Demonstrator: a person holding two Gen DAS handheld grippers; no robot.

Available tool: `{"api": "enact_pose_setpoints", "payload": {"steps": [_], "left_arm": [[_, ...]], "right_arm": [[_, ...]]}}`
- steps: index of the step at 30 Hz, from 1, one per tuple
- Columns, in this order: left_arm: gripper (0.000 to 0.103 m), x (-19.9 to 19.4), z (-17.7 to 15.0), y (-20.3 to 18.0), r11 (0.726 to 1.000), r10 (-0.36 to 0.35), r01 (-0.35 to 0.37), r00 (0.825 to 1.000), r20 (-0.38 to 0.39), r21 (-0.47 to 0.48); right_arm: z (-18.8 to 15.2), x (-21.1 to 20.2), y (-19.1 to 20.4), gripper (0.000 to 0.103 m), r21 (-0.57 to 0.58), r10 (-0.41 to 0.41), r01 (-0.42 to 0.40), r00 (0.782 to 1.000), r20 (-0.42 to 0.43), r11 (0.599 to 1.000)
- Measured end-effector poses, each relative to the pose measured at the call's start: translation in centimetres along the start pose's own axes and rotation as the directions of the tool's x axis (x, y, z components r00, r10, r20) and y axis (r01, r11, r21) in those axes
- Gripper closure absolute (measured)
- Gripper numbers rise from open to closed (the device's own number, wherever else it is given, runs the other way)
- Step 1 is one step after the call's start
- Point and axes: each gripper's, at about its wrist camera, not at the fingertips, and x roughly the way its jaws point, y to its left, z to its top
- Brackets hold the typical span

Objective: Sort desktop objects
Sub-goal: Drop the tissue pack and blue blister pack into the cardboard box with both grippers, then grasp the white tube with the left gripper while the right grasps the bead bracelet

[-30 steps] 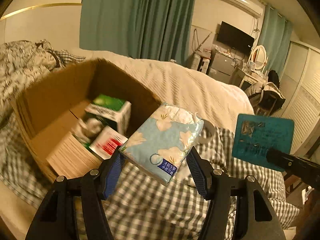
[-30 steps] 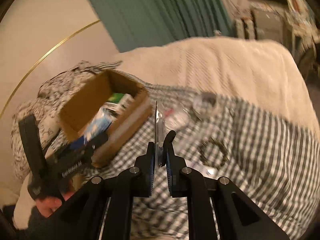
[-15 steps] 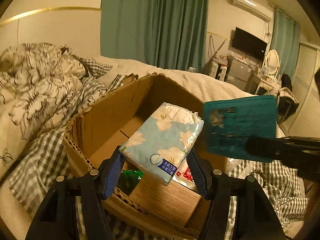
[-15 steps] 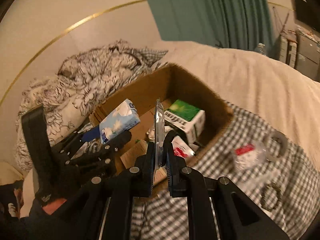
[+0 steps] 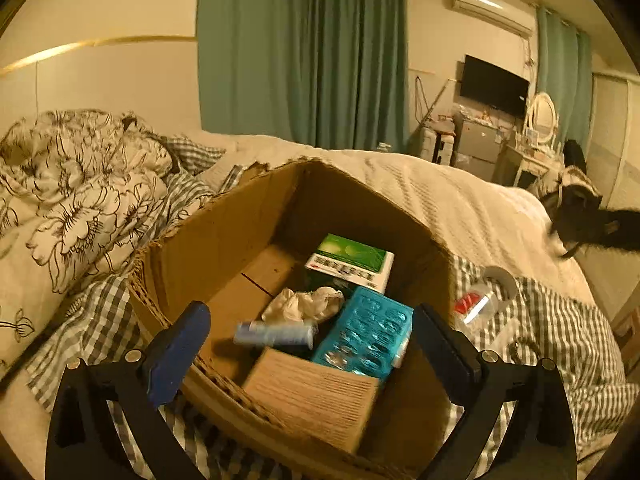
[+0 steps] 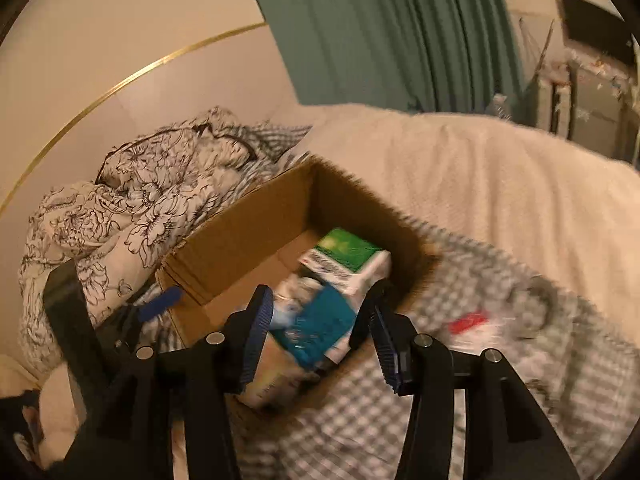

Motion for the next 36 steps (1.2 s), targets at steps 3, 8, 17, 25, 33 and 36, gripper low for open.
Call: {"api": "enact_pose_setpoints", "payload": {"steps": [3,8,17,25,33,36], "left_arm": [[0.0,-1.3,-0.7,-1.9,0.999,-0.024,0.025,1.0,-0.014,0.021],[0.0,-2.8,-2.9,-6.3,0.997,-0.063,0.066,0.996,-0.056,0.045],[0.0,-0.4,-8.3,-16.8,0.974,-0.144,0.175,0.968,-0.203,0.142],[0.0,5.8,-10.9,-24.5,0.949,-0.141,0.218,0.94,-0.312,0.229],[0.0,10.9,-11.6,-27.9,0.921,-0.147,0.293,0.871,-0.469,0.256],[0.0,12.1,-11.6,-27.1,0.94,-0.153,0.277,0.864,-0.48,0.198]], "right_arm": [[-1.5,-4.4,-3.1,0.047,0.009,-0.029,0.029,1.0,-0.001,1.0],[-5.3,-8.1,-9.7,0.047,0.127,-0.003,0.008,0.999,-0.036,0.992],[-11.6,-4.8,-21.6,0.047,0.325,0.012,0.039,0.988,-0.154,0.945],[-13.8,-1.2,-24.8,0.047,0.236,-0.065,0.118,0.974,-0.219,0.965],[-13.9,2.3,-25.1,0.047,0.192,-0.044,0.091,0.971,-0.234,0.977],[-14.3,3.8,-25.1,0.048,0.19,-0.054,0.104,0.966,-0.252,0.976]]}}
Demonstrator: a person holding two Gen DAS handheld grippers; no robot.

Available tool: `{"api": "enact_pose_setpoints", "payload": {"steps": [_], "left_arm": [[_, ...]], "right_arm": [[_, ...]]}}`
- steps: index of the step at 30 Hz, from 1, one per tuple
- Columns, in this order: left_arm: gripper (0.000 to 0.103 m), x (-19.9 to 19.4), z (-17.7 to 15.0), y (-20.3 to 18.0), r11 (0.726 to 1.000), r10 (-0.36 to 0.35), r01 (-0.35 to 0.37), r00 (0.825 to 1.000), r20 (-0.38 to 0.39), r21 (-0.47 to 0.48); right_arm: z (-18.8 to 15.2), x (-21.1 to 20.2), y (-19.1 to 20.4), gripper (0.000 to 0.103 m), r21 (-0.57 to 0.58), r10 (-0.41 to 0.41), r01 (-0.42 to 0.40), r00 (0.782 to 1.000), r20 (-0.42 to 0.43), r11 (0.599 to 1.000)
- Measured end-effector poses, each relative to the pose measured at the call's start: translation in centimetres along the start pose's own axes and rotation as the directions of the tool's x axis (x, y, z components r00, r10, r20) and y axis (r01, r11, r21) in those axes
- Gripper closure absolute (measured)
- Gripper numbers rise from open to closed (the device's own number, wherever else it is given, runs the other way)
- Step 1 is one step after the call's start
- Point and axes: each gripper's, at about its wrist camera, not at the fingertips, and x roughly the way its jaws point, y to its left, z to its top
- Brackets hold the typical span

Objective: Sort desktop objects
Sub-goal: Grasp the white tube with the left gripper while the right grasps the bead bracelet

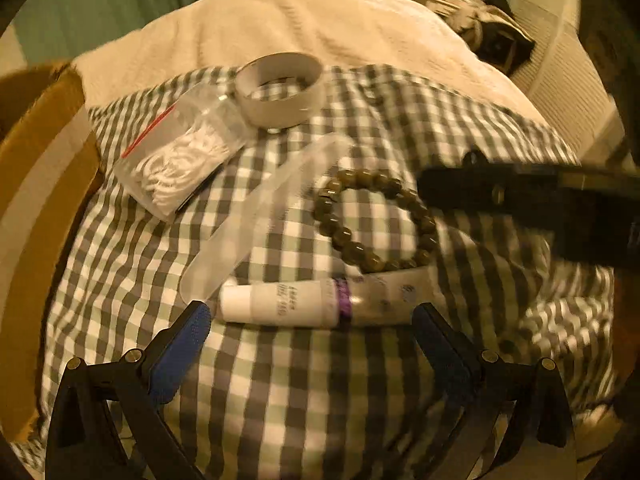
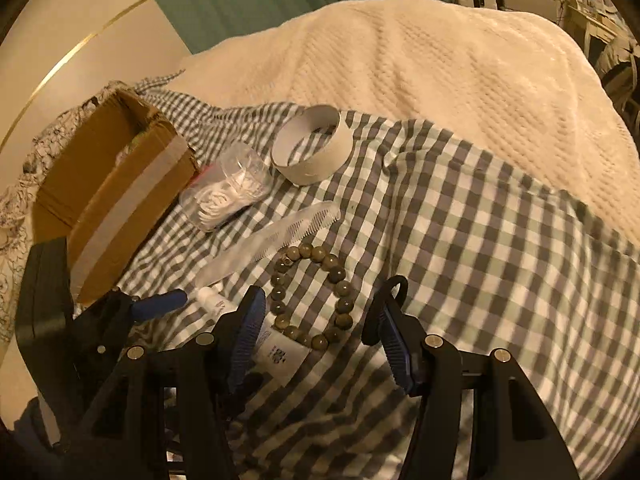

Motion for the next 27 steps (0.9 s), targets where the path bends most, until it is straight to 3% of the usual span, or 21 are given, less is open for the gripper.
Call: {"api": "enact_pose_setpoints", "payload": {"steps": [6,11,16,18,20,22,24,27], "left_arm": [[0.0,-1.2,-0.9,1.8,0.996,-0.019,0.023,0.999,0.044,-0.086],[0.0,0.0,-1.0,2.3,0.991,0.024,-0.027,0.999,-0.028,-0.131],[0.002,0.1,-1.2,3.0,0.978,0.02,-0.028,0.999,-0.041,-0.207],[0.013,0.4,-0.6,3.6,0.964,-0.016,0.005,0.999,-0.039,-0.266],[0.027,0.7,-0.1,4.3,0.93,-0.094,0.078,0.995,-0.026,-0.36],[0.062,1.2,0.3,4.8,0.898,-0.124,0.111,0.992,-0.004,-0.425],[0.07,1.9,0.4,5.5,0.861,-0.166,0.156,0.986,0.022,-0.484],[0.07,2.7,0.3,6.0,0.831,-0.193,0.161,0.981,-0.004,-0.532]], "right_arm": [[-0.5,2.8,-0.9,0.063,0.052,-0.002,0.004,0.999,-0.041,0.999],[-1.2,4.6,-2.0,0.09,0.086,-0.025,0.03,0.998,-0.06,0.996],[-1.2,4.0,-1.7,0.092,0.081,-0.034,0.035,0.999,-0.024,0.996],[-1.2,3.6,-1.4,0.092,0.077,-0.028,0.029,1.0,-0.008,0.997],[-1.0,3.2,-1.4,0.092,0.083,-0.02,0.019,1.0,0.005,0.996],[-0.8,2.9,-1.3,0.092,0.076,-0.035,0.034,0.999,0.012,0.997],[-0.7,2.8,-1.3,0.092,0.06,-0.04,0.039,0.999,0.017,0.997],[-0.7,3.1,-1.6,0.092,0.068,-0.032,0.031,0.999,0.011,0.997]]}}
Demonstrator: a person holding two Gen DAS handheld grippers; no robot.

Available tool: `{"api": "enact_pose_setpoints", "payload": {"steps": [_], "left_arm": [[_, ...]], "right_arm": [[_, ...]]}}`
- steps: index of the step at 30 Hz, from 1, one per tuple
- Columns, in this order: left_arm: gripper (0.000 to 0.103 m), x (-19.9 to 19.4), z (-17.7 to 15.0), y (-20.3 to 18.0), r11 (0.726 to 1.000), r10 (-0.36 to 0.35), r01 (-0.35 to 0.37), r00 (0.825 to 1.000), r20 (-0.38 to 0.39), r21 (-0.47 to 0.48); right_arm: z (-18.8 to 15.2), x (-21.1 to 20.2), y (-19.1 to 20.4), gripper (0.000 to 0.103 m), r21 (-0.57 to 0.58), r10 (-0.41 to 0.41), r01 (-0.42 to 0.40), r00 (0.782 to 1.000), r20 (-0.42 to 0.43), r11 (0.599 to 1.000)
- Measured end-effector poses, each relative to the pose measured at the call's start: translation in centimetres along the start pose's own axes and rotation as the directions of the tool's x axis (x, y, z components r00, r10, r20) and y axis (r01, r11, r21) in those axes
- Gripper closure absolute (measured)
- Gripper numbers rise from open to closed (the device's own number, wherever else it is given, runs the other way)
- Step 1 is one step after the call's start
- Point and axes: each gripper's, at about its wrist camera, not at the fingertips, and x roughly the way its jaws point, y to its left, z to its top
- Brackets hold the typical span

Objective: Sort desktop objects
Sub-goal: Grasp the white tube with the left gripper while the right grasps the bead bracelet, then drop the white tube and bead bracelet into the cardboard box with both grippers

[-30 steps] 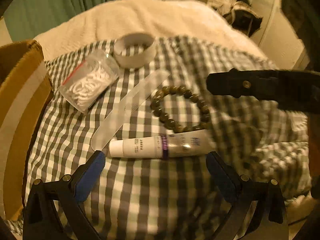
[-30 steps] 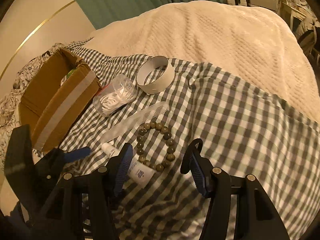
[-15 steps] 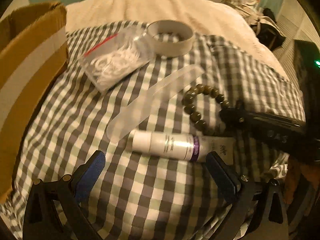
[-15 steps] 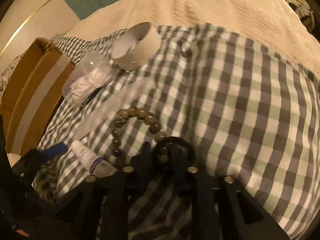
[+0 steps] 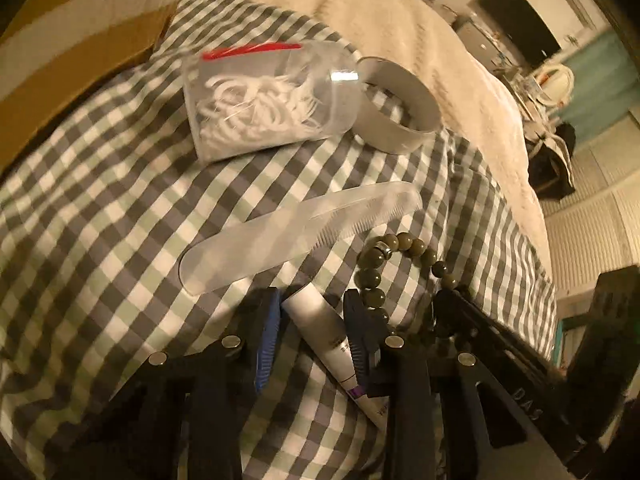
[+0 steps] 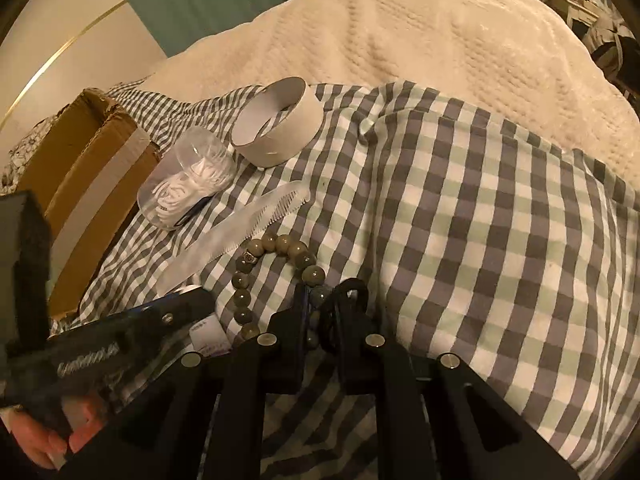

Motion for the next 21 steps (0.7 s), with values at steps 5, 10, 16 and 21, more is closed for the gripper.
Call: {"api": "enact_pose_setpoints", "payload": {"steps": [5,10,16,21], "left_arm": [[0.071,-0.5,-0.9,-1.0,0.999,0.033,-0.033,0.999,0.015,0.042],[0.077,-3.0,-2.1,-1.8,0.997,0.036,-0.044,0.991,0.129,0.062],[0.081,-9.3,-1.9,-2.1,0.988,0.015,-0.056,0.964,0.266,0.146],[0.083,-15.2,-1.4,-2.8,0.967,0.03,-0.134,0.905,0.424,0.218]], "right_arm": [[-0.2,0.4,0.1,0.092,0.001,-0.009,0.009,1.0,0.013,1.0],[0.0,-0.6,-0.3,0.092,0.019,-0.002,0.001,0.999,0.042,1.0],[0.8,-4.1,-0.8,0.092,0.073,0.025,-0.031,0.997,0.074,0.997],[1.1,-8.6,0.3,0.092,0.063,0.019,-0.028,0.991,0.135,0.998]]}}
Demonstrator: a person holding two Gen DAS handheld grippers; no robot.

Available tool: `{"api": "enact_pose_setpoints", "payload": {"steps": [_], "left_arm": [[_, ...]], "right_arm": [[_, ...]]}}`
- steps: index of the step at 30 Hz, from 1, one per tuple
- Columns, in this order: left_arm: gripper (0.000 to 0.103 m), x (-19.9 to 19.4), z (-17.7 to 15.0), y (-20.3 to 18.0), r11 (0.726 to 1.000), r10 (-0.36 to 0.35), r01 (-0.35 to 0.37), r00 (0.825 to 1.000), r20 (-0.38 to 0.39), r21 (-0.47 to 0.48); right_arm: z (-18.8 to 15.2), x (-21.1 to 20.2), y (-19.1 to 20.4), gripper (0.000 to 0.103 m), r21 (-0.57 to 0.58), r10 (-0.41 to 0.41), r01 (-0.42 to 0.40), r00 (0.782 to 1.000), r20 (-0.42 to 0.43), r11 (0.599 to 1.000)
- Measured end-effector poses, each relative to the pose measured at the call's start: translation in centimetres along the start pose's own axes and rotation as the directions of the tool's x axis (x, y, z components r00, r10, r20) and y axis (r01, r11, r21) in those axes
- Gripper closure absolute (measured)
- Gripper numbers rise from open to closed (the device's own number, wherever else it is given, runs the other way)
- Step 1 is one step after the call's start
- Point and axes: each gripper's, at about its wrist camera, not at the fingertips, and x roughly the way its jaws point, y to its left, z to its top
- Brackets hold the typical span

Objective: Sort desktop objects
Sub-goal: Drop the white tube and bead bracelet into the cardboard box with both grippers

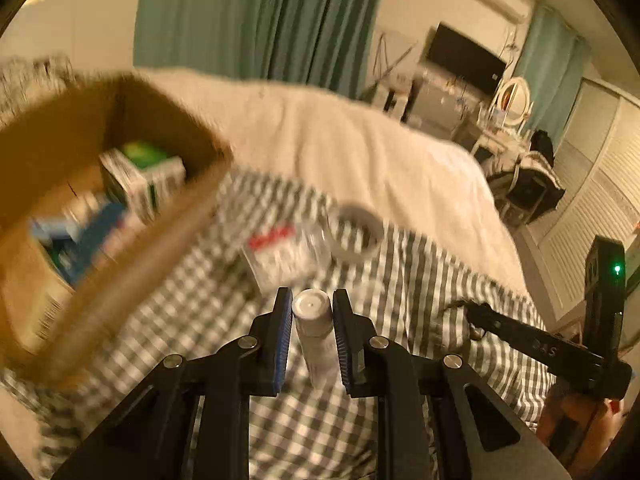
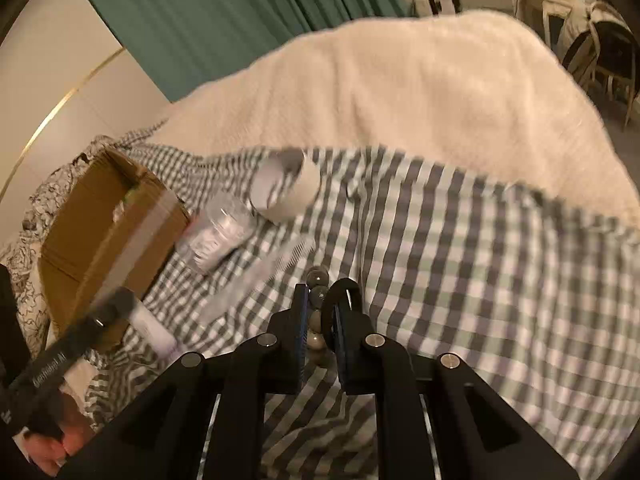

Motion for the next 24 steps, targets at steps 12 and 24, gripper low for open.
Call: {"api": "enact_pose_setpoints", "payload": {"steps": [12,24], "left_arm": [[0.083,-9.3,6.3,5.9,0.999,0.048,-0.052,0.983,0.178,0.014],[0.083,-7.4,10.1,18.0,0.982,0.186,-0.184,0.977,0.1,-0.035]], "right_arm": [[1.7,-8.8,11.1,0.092,-0.165,0.035,-0.022,0.997,0.074,0.986],[4.9,-0.8,29.7,0.092,-0.313,0.197,-0.223,0.974,-0.114,0.923]]}}
